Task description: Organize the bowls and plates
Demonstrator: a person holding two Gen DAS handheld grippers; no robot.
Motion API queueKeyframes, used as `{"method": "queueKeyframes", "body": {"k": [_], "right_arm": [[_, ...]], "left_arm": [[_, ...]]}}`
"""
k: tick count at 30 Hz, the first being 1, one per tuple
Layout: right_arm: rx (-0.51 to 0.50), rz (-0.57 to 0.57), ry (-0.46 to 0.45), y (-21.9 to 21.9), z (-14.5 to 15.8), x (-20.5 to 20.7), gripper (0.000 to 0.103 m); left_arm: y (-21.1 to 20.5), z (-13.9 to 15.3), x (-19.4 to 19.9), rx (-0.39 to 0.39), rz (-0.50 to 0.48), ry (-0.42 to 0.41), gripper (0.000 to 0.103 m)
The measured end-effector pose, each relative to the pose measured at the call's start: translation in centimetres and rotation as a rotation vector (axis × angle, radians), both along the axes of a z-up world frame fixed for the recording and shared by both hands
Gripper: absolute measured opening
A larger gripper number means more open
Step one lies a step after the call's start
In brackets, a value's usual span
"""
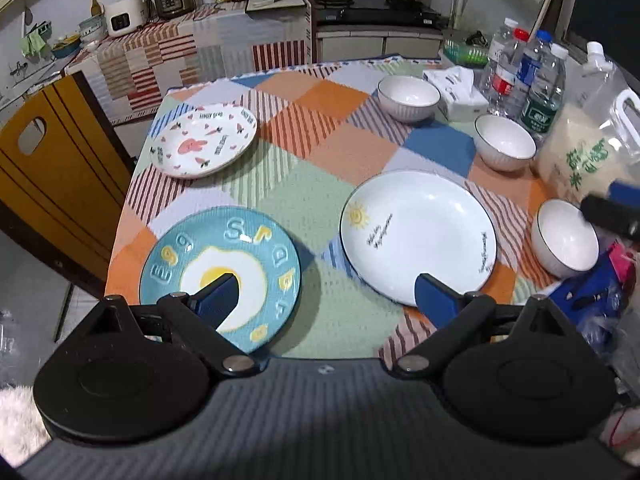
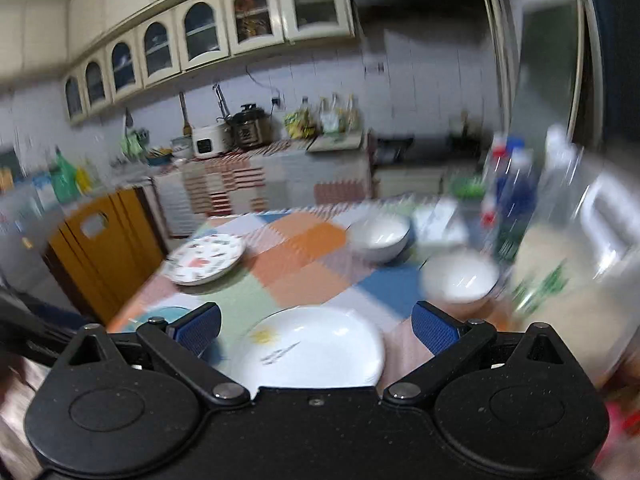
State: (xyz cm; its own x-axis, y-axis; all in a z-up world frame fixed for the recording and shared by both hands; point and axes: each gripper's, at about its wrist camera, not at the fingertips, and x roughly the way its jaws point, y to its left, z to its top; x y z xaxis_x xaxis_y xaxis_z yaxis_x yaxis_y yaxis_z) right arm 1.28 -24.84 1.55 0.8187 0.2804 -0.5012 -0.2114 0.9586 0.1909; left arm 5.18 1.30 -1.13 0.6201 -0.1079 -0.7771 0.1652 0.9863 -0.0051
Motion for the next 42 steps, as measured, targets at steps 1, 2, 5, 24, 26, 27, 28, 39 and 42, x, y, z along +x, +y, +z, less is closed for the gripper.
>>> {"method": "queueKeyframes", "body": {"k": [1,2,5,24,26,27,28,39,42], "right_arm": [[0.029,0.013,0.026,-0.2,-0.4,0.6,0.102],[0.043,0.019,0.053,-0.3,-0.9,1.2,0.102],[0.075,0.02,0.136,-0.7,-3.0,3.0,0.1],[0.141,-0.115,0.347,0.8,-14.3,6.8,0.087],[0.146,-0.148,0.352,0.7,-14.8,7.2,0.087],[0.143,-0.155,0.349,0.8,-15.0,7.4,0.087],[0.135,-0.16,0.342,0.8,-15.2,7.5,0.087],[0.069,-0.209,0.266,0.6,-17.1,8.1,0.023],[0.133,-0.198,0.265,-0.2,-17.6,8.0,0.022]], "left_arm": [[-0.1,-0.1,0.5,-0.004,-0.015,0.0,0.095],[-0.1,-0.3,0.9,-0.007,-0.031,0.002,0.095],[-0.4,-1.1,3.0,0.001,-0.058,0.022,0.094],[-1.2,-10.0,15.0,-0.102,-0.218,0.135,0.076],[-0.8,-10.8,16.0,-0.137,-0.201,0.163,0.075],[-0.7,-11.1,16.4,-0.143,-0.2,0.177,0.072],[-0.7,-11.6,16.7,-0.139,-0.205,0.188,0.069],[-2.8,-14.2,17.0,-0.089,-0.218,0.244,0.02],[-2.7,-14.2,16.9,-0.091,-0.223,0.235,0.02]]}}
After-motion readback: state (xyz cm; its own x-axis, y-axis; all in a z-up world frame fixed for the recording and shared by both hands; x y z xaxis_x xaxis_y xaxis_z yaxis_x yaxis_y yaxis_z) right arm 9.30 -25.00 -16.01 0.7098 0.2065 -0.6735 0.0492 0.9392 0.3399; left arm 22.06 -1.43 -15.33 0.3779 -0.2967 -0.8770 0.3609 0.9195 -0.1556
